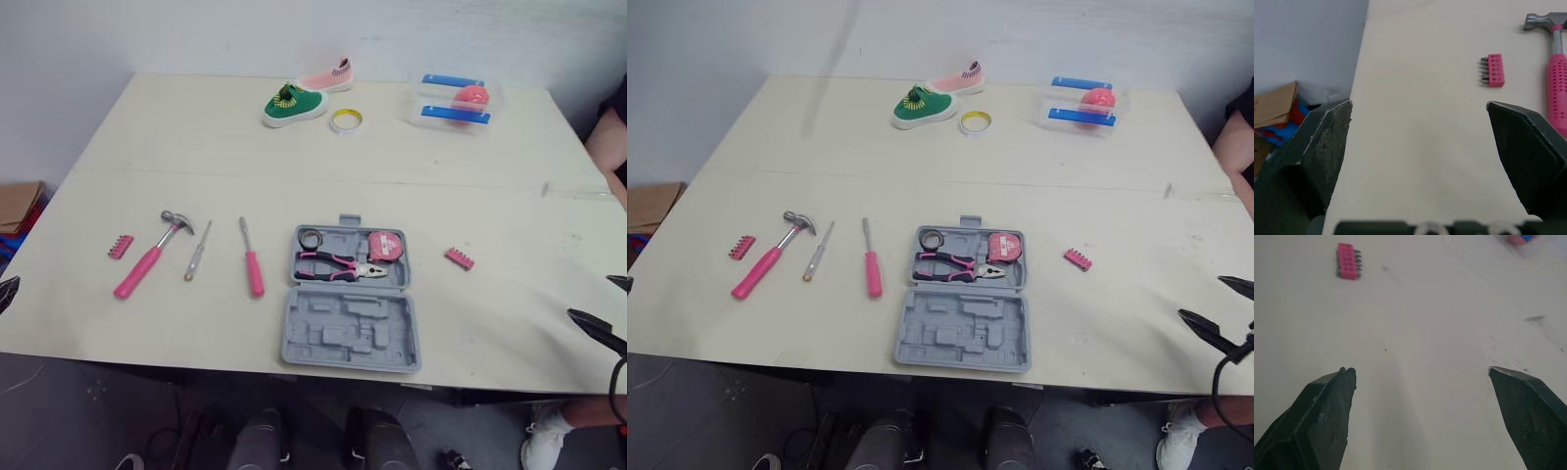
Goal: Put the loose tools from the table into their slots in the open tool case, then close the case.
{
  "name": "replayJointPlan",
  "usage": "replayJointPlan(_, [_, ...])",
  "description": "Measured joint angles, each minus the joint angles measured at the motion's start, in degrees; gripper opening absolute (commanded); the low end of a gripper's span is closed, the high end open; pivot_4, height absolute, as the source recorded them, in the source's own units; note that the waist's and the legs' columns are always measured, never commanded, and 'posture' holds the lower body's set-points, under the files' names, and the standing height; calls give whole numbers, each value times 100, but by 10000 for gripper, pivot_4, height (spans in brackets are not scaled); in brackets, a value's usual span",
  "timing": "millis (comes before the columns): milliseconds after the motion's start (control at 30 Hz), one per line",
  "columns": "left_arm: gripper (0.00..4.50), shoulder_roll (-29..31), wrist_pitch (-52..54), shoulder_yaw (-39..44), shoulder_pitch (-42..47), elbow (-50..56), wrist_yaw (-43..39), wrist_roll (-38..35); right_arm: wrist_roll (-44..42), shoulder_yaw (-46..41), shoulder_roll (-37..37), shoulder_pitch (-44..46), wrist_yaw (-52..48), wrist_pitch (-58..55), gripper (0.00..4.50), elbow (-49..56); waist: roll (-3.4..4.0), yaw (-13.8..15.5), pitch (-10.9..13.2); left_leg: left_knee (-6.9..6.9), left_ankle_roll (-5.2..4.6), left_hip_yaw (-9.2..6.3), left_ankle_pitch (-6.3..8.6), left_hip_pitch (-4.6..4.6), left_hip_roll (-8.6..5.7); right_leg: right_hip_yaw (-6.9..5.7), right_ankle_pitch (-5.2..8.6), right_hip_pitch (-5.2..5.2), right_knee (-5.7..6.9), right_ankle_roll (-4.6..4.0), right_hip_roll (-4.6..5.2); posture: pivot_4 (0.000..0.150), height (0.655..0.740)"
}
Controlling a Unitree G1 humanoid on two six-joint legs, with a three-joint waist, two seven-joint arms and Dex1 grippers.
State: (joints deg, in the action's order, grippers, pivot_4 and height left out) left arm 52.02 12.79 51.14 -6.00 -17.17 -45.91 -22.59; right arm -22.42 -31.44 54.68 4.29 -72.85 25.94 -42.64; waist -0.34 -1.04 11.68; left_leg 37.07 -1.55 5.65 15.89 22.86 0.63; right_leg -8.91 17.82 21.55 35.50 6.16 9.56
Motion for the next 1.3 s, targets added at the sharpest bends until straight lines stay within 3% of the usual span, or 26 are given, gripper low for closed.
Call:
replayJointPlan(233, [44426, -95, 931, -179, -202, 1389, -147, -605, -831, 348, -705, 208, -458, -646, 45000, 1576, -1, -47, 0, 4, -2, 2, 1, -5, 3, 13, 0, -3, 5, -1, 1, 1500, 7400])
replayJointPlan(467, [44426, -182, 2711, -509, -357, 3004, 516, -1170, -1270, 737, -1030, 371, -458, -1426, 45000, 2903, 0, -34, 0, 3, -2, 2, 0, -5, 2, 16, 0, -3, 5, -1, -4, 1500, 7400])
replayJointPlan(667, [44426, -262, 4679, -1149, 542, 3755, 1680, -1769, -1475, 1289, -1329, 514, -457, -1954, 45000, 3702, 0, 71, 0, 7, 0, 2, -2, -8, 0, 30, 0, -2, 12, -2, -10, 1500, 7400])
replayJointPlan(800, [44426, -939, 5785, -1829, 1765, 4129, 2924, -1917, -1465, 1417, -1568, 715, -419, -1912, 45000, 3849, -5, 173, -3, 12, -1, 0, -8, -6, -5, 35, -2, -4, 23, -3, -18, 1500, 7400])
replayJointPlan(900, [44426, -1181, 6007, -2172, 2099, 4139, 3310, -1766, -1430, 1471, -1604, 717, -443, -1852, 45000, 3848, -6, 204, -3, 11, -20, 13, -16, -6, -4, 47, -3, -3, 28, -2, -62, 1500, 7400])
replayJointPlan(1033, [44426, -1456, 6030, -3320, 2800, 3853, 3710, -1290, -1408, 1702, -1675, 796, -667, -1814, 45000, 3967, -8, 242, -4, 19, -16, 20, -15, -9, 13, 61, -5, -2, 17, -5, -89, 1500, 7400])
replayJointPlan(1167, [44426, -1833, 5721, -3689, 3232, 3156, 3958, -828, -1354, 1779, -1731, 798, -651, -1759, 45000, 4051, -8, 240, -4, 15, -9, 39, -12, -24, 21, 81, -5, 0, 11, -5, -97, 1500, 7400])
replayJointPlan(1300, [44426, -1804, 5725, -3997, 3306, 2627, 4038, -412, -1264, 1785, -1726, 783, -657, -1727, 45000, 4094, -12, 216, -1, 4, -10, 70, -6, -45, 29, 112, -5, 2, 14, -5, -104, 1500, 7400])
